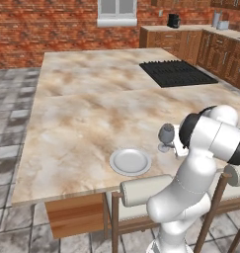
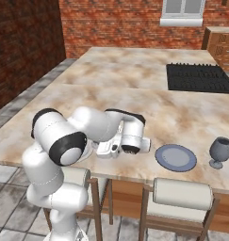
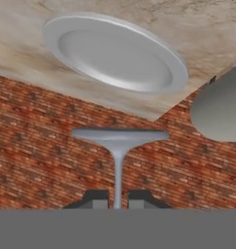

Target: Retrieve the wine glasses from the counter and place one next to each plate.

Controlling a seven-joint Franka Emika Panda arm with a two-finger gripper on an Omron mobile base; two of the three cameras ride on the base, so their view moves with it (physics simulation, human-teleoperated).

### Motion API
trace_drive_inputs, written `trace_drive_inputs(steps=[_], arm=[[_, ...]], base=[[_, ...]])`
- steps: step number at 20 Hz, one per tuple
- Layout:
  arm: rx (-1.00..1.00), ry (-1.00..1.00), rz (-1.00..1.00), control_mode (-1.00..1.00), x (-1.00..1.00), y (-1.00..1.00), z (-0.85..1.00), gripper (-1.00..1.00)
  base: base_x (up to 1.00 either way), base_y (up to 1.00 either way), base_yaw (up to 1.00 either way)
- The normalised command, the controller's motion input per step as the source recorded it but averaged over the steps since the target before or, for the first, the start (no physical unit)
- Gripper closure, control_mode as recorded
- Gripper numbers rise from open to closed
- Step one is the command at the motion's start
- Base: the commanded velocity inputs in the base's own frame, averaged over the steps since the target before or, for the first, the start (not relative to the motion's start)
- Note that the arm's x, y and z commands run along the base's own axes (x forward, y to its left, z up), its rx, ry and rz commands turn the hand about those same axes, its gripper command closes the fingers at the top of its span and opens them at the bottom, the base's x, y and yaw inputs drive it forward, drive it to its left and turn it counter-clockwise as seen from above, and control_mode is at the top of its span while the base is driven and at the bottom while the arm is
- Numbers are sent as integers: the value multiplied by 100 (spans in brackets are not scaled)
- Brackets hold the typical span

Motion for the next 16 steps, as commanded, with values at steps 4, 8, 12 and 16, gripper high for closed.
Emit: trace_drive_inputs(steps=[4,8,12,16], arm=[[-4,0,0,-100,0,0,-16,100],[-4,0,-1,-100,1,0,-18,100],[-4,0,0,-100,5,0,-23,100],[-1,0,0,-100,10,0,-22,100]], base=[[0,0,0],[0,0,0],[0,0,0],[0,0,0]])
